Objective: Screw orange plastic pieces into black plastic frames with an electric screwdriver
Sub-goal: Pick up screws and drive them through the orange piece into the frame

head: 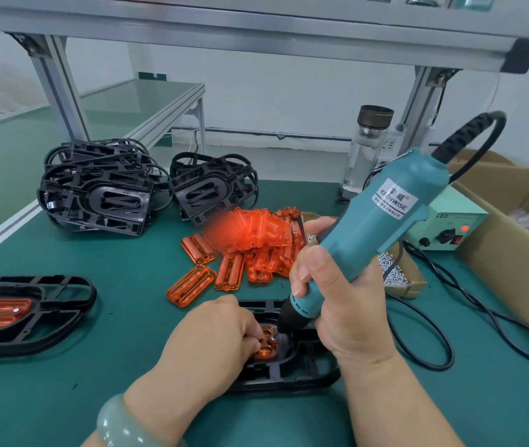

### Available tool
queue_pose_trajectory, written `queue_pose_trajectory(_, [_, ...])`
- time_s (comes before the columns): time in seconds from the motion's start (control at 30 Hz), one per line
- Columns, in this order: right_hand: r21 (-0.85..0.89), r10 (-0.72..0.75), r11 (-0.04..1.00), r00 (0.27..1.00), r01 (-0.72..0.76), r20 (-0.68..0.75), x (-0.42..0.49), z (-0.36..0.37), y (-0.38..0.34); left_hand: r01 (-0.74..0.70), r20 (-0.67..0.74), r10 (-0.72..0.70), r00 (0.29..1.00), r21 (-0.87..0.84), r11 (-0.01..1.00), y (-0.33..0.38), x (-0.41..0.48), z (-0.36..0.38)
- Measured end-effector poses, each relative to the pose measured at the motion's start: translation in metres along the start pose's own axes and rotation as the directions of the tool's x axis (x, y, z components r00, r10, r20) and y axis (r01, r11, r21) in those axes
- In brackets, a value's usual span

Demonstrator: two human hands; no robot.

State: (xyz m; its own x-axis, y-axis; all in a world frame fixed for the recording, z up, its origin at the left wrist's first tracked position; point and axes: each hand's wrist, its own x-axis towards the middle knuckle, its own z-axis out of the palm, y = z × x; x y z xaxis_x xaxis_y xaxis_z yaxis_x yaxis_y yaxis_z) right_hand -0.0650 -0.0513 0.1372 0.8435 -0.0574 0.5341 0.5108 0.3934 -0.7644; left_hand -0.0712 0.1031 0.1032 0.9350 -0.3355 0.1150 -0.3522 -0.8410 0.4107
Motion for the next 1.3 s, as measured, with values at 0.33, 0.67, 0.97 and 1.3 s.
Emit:
queue_pose_trajectory(0.33, [0.016, 0.002, 1.000, 1.000, -0.002, 0.001, 0.000, 0.000, 0.000, 0.000, 0.006, 0.000, 1.000, 0.025, 1.000, 0.000, 0.001, 0.000])
queue_pose_trajectory(0.67, [0.196, 0.025, 0.980, 0.999, -0.015, -0.047, 0.008, -0.003, -0.014, -0.001, 0.051, -0.002, 0.999, 0.070, 0.998, 0.006, 0.001, -0.006])
queue_pose_trajectory(0.97, [0.350, 0.128, 0.935, 0.977, -0.061, -0.172, 0.011, -0.015, -0.011, 0.006, 0.048, -0.009, 0.999, 0.073, 0.997, 0.005, 0.004, -0.013])
queue_pose_trajectory(1.3, [0.405, 0.100, 0.908, 0.882, 0.109, -0.461, 0.017, -0.043, -0.018, -0.105, -0.135, 0.085, 0.987, -0.146, 0.984, 0.045, 0.082, -0.024])
